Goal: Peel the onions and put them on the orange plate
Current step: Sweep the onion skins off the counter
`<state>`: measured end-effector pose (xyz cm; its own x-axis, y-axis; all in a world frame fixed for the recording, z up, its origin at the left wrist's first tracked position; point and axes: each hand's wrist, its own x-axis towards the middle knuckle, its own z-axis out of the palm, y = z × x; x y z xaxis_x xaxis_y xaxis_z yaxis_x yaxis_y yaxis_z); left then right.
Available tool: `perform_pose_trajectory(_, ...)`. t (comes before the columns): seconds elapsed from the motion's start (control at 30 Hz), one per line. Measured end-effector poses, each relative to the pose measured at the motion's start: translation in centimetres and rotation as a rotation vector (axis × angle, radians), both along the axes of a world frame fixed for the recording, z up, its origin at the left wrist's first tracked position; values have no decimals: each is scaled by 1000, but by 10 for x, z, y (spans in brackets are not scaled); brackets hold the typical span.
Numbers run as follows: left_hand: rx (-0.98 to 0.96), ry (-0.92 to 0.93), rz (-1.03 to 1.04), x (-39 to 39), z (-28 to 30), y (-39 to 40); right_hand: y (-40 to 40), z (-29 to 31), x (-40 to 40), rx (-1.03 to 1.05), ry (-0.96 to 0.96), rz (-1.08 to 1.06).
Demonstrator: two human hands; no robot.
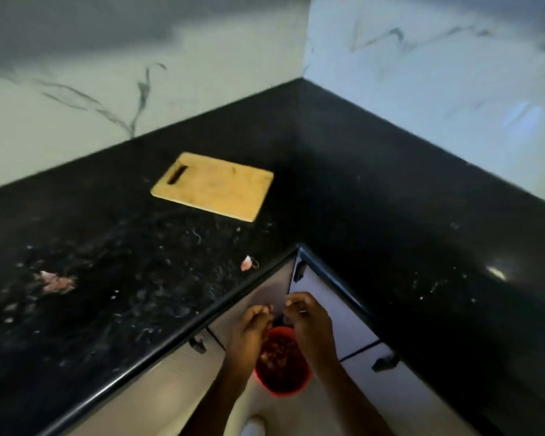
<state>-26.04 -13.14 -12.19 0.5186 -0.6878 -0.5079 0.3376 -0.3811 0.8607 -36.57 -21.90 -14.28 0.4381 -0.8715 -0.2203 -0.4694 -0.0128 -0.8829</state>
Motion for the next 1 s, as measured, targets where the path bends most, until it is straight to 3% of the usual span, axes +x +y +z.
perform_pose_trajectory(0.1, -50, -128, -50, 12, 50, 3, -9, 58, 21, -37, -90, 54)
perform_pose_trajectory(0.23, -96, -273, 54, 42, 88, 9, -17, 89, 60, -281, -85, 194)
perform_pose_trajectory(0.37, -58, -263, 145, 80, 102, 13, -26, 77, 95, -427, 115, 375)
perform_pose_trajectory(0.5, -27, -221, 163, 97, 96, 15, -29, 57, 103, -452, 153, 340)
perform_pose_trajectory(0.63, -12, -203, 51, 89, 82, 6, -30, 59, 93, -432, 114, 246)
perform_pose_trajectory(0.77, 35, -241, -155, 62, 65, -7, -25, 54, 53, -267, 84, 32)
perform_pose_trajectory(0.9, 113, -276, -296, 31, 30, -19, -17, 1, 14, -28, 102, -90)
perform_pose_trajectory(1.0, 163, -335, -378, 15, -16, -23, -13, -56, -2, 36, 162, -71)
